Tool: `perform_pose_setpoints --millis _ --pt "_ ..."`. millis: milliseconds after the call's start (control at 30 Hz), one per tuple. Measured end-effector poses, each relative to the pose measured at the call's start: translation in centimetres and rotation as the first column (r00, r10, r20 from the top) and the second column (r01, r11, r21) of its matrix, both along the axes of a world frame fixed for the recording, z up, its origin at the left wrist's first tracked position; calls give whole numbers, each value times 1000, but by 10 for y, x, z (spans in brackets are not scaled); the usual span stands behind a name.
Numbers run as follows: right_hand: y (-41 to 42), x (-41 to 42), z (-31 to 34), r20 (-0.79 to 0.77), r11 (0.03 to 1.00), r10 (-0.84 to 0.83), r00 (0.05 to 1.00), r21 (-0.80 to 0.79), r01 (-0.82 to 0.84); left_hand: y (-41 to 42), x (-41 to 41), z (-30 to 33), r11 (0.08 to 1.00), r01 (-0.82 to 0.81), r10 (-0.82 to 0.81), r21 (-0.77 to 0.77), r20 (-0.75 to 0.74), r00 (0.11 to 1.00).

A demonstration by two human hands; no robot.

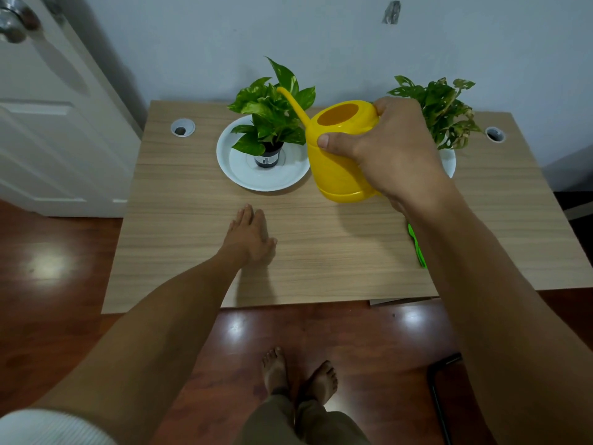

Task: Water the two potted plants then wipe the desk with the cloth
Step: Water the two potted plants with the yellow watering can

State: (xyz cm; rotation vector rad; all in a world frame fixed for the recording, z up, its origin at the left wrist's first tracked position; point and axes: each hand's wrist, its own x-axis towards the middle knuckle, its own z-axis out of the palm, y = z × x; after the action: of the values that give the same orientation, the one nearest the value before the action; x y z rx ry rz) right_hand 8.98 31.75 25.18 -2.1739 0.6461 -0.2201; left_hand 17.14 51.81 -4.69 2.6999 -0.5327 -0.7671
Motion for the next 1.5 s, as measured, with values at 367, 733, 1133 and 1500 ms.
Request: perform_pose_setpoints --millis 367,733,1133,1500 --pt "11 9 -3 9 999 42 999 0 -42 0 0 5 1000 0 0 -5 5 1000" --pt "8 -7 3 -60 993 112 992 31 -110 1 0 4 1000 -1 1 -12 0 1000" --pt "2 -9 -5 -88 998 61 994 13 -60 1 0 3 1000 10 -10 -4 0 1000" --pt "10 -8 3 -24 998 47 999 46 -46 1 1 5 1000 8 -8 -2 -16 1000"
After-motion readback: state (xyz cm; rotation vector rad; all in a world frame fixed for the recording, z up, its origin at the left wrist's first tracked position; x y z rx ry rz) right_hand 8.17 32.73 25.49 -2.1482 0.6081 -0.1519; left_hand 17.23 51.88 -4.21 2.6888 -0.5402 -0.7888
